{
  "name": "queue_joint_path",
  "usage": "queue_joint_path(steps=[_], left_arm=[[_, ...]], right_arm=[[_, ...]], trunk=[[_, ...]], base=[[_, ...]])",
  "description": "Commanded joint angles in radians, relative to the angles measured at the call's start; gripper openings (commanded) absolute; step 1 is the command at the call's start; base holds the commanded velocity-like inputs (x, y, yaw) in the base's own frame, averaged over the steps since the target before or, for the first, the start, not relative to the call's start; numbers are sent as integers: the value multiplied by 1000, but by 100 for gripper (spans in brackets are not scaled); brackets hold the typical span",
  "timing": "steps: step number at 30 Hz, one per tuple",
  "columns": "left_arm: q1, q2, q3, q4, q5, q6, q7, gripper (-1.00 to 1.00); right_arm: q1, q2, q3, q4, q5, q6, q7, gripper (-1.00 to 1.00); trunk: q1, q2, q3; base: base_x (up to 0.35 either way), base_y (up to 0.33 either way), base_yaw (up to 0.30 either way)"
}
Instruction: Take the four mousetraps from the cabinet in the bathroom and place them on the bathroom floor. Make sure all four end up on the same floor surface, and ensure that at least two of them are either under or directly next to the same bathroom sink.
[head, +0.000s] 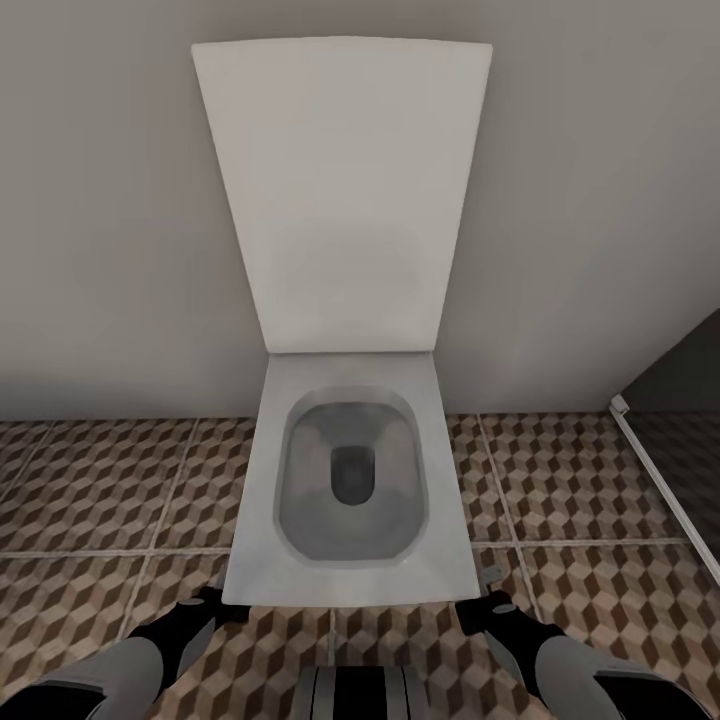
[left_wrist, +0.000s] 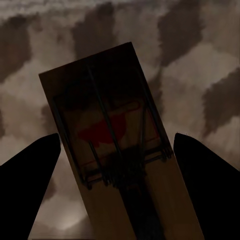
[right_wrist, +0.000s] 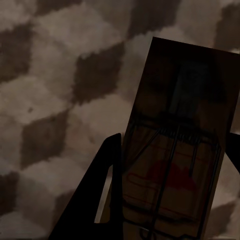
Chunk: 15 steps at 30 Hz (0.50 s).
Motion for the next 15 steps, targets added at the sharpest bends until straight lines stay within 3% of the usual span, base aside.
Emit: queue_joint_path(steps=[1, 15], left_arm=[[0, 1, -8, 0, 5, 2, -2, -100], [0, 2, -7, 3, 31, -7, -2, -100]], right_arm=[[0, 0, -6, 1, 8, -1, -3, -100], [2, -4, -9, 4, 0, -2, -3, -100]], trunk=[[0, 0, -1], [0, 0, -1]], base=[[0, 0, 0], [0, 0, 0]])
